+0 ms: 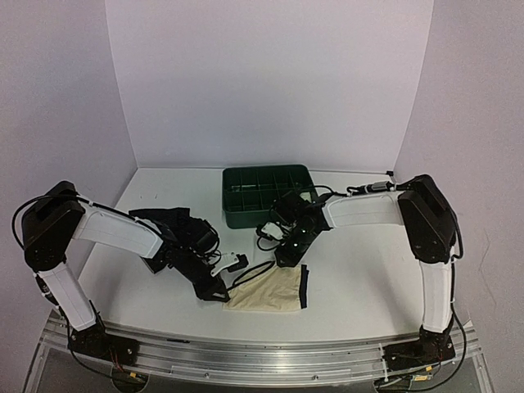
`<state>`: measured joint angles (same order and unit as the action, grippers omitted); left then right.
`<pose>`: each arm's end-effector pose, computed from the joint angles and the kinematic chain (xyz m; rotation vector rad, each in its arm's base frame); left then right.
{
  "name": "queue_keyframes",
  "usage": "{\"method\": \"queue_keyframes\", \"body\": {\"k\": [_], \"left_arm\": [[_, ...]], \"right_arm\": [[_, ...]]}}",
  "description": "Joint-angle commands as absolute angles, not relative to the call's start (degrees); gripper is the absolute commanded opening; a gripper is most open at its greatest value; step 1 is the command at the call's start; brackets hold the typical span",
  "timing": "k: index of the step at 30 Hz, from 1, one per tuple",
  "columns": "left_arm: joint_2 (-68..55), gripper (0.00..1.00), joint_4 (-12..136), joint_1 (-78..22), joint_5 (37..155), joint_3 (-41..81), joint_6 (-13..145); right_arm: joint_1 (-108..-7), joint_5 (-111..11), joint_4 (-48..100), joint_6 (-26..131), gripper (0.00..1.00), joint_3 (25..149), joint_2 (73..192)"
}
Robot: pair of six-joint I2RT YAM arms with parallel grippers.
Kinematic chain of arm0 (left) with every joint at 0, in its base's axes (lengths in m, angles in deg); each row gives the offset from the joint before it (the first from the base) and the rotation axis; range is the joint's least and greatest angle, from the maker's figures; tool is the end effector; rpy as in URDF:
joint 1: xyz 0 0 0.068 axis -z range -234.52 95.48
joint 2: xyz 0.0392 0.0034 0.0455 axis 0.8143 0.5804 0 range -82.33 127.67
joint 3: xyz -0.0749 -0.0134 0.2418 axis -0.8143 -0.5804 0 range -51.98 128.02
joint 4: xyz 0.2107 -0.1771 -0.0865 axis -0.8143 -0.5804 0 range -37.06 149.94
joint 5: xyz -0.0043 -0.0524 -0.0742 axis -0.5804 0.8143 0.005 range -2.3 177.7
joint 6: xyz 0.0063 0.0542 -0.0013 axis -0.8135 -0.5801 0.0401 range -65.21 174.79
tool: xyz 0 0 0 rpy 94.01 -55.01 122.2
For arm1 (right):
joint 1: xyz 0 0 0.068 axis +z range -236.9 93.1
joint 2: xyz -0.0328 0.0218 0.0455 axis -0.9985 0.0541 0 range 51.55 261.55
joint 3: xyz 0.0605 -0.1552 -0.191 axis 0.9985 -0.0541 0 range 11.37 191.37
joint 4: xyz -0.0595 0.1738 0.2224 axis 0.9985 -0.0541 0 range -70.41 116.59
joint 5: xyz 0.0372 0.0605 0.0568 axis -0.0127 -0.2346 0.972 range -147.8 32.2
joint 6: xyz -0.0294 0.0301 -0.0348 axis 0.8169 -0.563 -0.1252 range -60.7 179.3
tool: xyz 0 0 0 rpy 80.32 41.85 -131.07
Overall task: Roll the underwear
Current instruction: Fold the underwear at the center of the board.
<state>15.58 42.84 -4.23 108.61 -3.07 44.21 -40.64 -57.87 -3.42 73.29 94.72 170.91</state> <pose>0.1958 -0.2563 0.0891 1.5090 2.3532 -0.6855 0.3050 0.3188 0.1127 -1.3722 2.3656 0.1598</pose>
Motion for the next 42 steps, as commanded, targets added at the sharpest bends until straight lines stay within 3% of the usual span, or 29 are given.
{"method": "queue_keyframes", "body": {"k": [1, 8, 15, 19, 25, 29, 37, 42], "left_arm": [[13.5, 0.41, 39.8, -4.5, 105.9, 0.0, 42.7], [11.1, 0.58, 37.2, -4.5, 111.1, 1.5, 37.7], [4.7, 0.57, 40.0, -4.5, 112.2, -2.3, 22.8], [2.9, 0.56, 42.6, -4.2, 114.9, -1.4, 16.5], [8.7, 0.57, 34.2, -0.4, 120.1, 2.2, 4.4], [11.9, 0.56, 34.5, 0.8, 116.1, 0.6, -1.0], [17.1, 0.5, 38.4, 0.7, 108.1, 1.3, -5.3], [19.8, 0.49, 42.4, -3.6, 103.7, 1.2, -9.1]], "right_arm": [[-40.9, -61.3, -3.0, 71.0, 0.34, 93.8, 161.4], [-40.9, -60.8, -3.1, 69.0, 0.42, 87.4, 151.7], [-41.9, -58.7, -3.5, 61.7, 0.48, 82.0, 147.7], [-46.0, -52.0, -7.3, 51.5, 0.49, 85.3, 152.4], [-46.6, -47.8, -8.2, 49.6, 0.48, 89.0, 160.0], [-46.6, -48.0, -9.0, 49.7, 0.43, 90.9, 164.9], [-46.6, -46.2, -9.2, 46.0, 0.23, 84.8, 163.9], [-45.0, -46.4, -9.2, 40.4, 0.2, 78.5, 159.8]]}}
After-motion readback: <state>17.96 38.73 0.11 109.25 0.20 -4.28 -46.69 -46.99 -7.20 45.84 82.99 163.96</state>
